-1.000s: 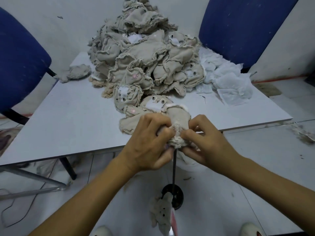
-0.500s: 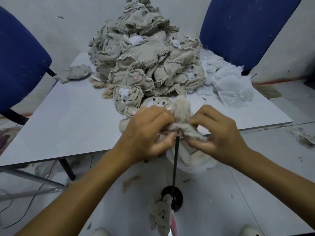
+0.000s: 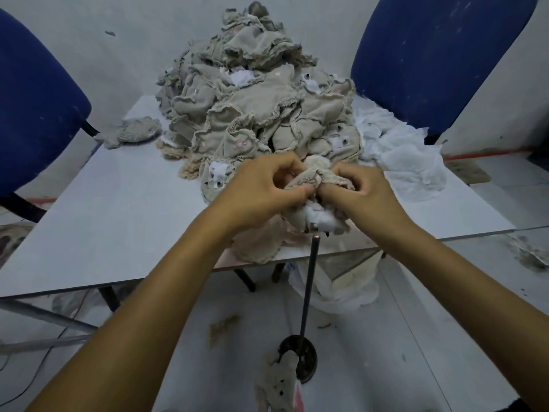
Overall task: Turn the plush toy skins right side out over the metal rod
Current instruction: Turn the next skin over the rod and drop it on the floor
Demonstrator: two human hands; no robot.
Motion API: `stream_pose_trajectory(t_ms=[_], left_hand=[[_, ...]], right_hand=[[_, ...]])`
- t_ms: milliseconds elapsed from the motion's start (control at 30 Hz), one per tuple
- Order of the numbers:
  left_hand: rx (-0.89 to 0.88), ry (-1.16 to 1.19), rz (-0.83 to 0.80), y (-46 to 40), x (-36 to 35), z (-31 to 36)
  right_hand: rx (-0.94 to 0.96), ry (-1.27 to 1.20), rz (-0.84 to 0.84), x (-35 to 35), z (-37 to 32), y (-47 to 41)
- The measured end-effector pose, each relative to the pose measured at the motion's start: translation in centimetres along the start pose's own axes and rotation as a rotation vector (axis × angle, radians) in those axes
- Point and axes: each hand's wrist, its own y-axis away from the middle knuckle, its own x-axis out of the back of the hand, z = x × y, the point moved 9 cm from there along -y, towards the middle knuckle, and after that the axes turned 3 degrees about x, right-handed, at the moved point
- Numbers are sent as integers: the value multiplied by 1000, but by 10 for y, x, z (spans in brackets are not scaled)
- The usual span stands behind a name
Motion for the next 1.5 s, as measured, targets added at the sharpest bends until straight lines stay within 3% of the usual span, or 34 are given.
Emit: stream_pose_trajectory(t_ms=[100, 200, 267, 300, 400, 467, 633, 800, 867, 933, 1000, 1067, 1267, 1367, 1500], left_hand=[[94, 107, 109, 0, 6, -18], [113, -11, 316, 4, 6, -20], [130, -10, 387, 5, 3, -17], [134, 41, 342, 3, 0, -17], [158, 259, 6, -4, -20, -16], [181, 339, -109, -1, -32, -13], [96, 182, 66, 3, -37, 4], [-45, -56, 96, -3, -50, 33], [48, 129, 25, -6, -50, 21], [89, 207, -13, -6, -42, 9], [59, 87, 17, -4, -30, 0], [-37, -73, 50, 2, -21, -1], [-492, -297, 263, 46, -15, 38], [-580, -335, 296, 62, -17, 47], [-625, -411, 196, 76, -28, 37]], right_hand=[[-59, -193, -249, -20, 4, 10], [-91, -251, -340, -28, 2, 15], [-82, -229, -280, -22, 1, 11], [-87, -232, -238, -18, 2, 10], [-115, -239, -157, -6, 11, 13], [-136, -168, -122, 2, 20, 16], [-171, 2, 101, 18, 34, 16], [-194, 103, 334, 34, 46, 6], [-128, 91, 288, 35, 43, -1], [-62, -9, 123, 27, 37, -4], [7, -43, -99, 12, 32, 4], [99, 57, -204, 2, 24, 19], [628, 452, 97, 5, -36, 61], [764, 479, 132, 4, -50, 77], [855, 578, 90, -5, -51, 88]])
